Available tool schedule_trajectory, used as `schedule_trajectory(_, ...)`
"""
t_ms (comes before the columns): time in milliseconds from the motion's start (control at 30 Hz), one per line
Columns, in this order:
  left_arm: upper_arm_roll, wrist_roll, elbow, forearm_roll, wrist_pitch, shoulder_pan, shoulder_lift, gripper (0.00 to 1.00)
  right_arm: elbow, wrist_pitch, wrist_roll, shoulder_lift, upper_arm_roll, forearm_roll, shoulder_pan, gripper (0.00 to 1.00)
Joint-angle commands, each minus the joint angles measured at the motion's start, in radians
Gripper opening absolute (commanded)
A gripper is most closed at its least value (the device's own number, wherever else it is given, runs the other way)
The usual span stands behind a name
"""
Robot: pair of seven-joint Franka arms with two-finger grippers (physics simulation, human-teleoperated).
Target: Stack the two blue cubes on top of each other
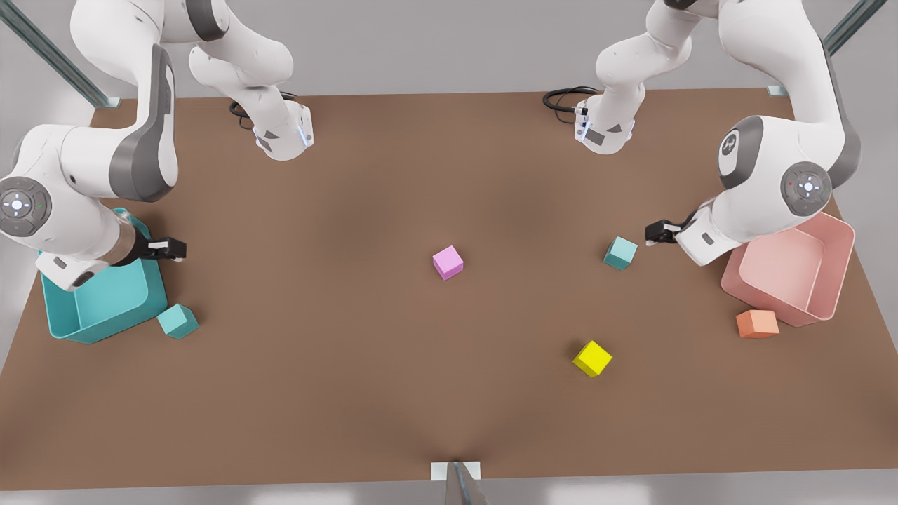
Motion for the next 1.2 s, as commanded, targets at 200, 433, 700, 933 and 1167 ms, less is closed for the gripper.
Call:
schedule_trajectory(200, 0.0, 0.002, -0.001, 0.006, 0.013, 0.006, 0.0, 1.0, 0.001, 0.033, -0.012, 0.042, 0.004, -0.065, 0.01, 1.0)
schedule_trajectory(433, 0.0, 0.002, 0.001, 0.009, 0.013, 0.015, -0.001, 1.0, -0.008, 0.24, -0.449, 0.208, 0.0, -0.007, -0.094, 1.0)
schedule_trajectory(700, -0.001, 0.002, -0.001, 0.01, 0.013, 0.018, 0.002, 1.0, -0.161, 0.586, -1.204, 0.265, -0.001, 0.036, -0.159, 1.0)
schedule_trajectory(933, -0.001, 0.002, 0.001, 0.01, 0.013, 0.018, 0.002, 1.0, -0.296, 0.809, -1.247, 0.282, 0.0, 0.068, -0.219, 1.0)
schedule_trajectory(1167, 0.0, 0.002, 0.004, 0.01, -0.002, 0.021, -0.003, 1.0, -0.341, 0.856, -1.23, 0.315, -0.004, 0.137, -0.242, 1.0)
